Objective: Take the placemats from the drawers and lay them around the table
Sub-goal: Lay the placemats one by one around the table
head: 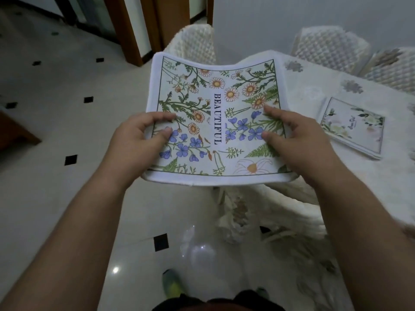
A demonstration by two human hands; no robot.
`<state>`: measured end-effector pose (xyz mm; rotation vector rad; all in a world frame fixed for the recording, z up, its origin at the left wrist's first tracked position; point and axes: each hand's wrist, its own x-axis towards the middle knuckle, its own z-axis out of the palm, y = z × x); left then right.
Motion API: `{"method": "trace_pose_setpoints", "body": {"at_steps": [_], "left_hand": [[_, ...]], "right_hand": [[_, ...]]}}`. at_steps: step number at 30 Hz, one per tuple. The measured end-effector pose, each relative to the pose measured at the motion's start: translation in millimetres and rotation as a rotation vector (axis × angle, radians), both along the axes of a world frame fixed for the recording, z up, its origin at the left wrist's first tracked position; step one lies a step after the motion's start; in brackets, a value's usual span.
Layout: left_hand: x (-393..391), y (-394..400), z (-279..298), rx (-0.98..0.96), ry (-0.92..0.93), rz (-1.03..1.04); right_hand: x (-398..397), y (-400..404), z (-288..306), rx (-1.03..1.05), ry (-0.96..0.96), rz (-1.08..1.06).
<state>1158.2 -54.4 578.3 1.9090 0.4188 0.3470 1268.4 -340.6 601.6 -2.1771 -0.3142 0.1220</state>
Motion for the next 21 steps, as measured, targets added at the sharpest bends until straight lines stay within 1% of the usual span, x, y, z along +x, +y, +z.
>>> {"method": "trace_pose_setpoints", "body": {"at_steps": [5, 7, 11, 16, 21], "left_hand": [[8, 86, -3, 0.019, 0.018, -0.028], [14, 113, -5, -0.007, 0.029, -0.035], [39, 159, -15, -0.054, 0.034, -0.032], [93, 215, -26, -0.051, 0.07, -0.049], [170, 274, -30, 0.024, 0.081, -0.025]], "right_hand": [[-2, 81, -15, 0.061, 0.028, -0.025], [2, 107, -19, 0.081, 0.056, -0.029], [23, 152, -23, 0.06, 0.048, -0.052], [74, 209, -40, 0.034, 0.074, -0.053], [159, 273, -56, 0.034, 0.064, -0.036]]}}
